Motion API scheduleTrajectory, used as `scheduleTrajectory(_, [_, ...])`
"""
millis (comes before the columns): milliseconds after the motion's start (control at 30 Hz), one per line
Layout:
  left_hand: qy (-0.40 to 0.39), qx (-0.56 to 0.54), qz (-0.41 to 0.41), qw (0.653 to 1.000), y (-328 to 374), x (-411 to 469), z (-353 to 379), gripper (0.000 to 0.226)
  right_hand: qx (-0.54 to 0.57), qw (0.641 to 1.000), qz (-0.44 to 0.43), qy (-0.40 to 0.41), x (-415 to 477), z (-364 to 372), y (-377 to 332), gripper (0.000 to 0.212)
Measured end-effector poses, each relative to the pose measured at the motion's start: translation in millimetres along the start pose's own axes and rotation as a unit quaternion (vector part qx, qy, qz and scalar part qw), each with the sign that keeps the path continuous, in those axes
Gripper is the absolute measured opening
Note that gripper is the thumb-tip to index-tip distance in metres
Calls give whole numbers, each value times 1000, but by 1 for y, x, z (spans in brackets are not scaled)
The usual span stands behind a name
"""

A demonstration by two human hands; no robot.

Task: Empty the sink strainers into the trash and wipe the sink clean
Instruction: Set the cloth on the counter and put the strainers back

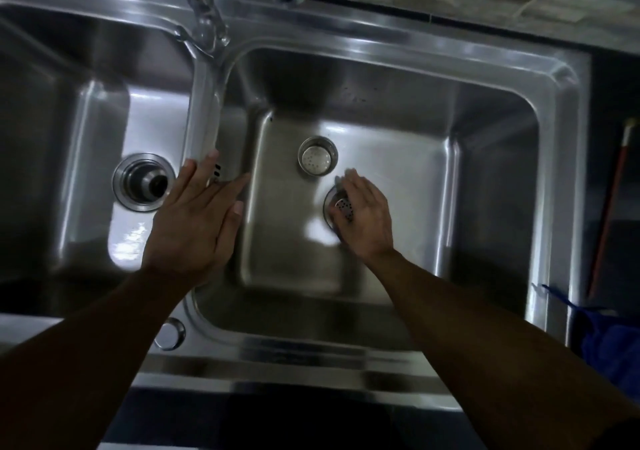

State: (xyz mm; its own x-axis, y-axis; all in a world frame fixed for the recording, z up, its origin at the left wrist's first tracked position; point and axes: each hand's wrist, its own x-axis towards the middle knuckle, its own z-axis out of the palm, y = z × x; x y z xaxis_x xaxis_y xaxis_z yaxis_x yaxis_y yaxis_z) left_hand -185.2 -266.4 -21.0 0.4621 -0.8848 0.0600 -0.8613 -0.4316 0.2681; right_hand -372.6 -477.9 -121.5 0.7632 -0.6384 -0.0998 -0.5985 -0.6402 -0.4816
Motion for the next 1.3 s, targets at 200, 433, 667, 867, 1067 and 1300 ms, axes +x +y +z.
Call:
scheduleTrajectory(200, [-11, -16, -10, 1000, 2, 1, -5, 51, -4, 999, -6, -48, 65, -2, -45, 96])
scheduleTrajectory(433, [20, -37, 3, 999, 3, 1, -7, 46, 17, 992, 35, -118, 80, -3, -56, 92])
scheduleTrajectory(667, [7, -61, -1, 998, 1, -4, -9, 49, 51, 995, 27, -79, 24, -41, -97, 93])
scheduleTrajectory(867, [-8, -131, -56, 990, -5, -34, -33, 57, 35, 998, 20, -46, -30, -81, -146, 88])
scheduleTrajectory(1067, [-36, -89, -79, 992, -70, -58, -81, 61, 56, 994, -72, 53, -34, -83, -204, 81])
scheduleTrajectory(1300, [-27, -20, -91, 995, -175, -63, -136, 65, 61, 979, -196, 17, 10, -54, -293, 83])
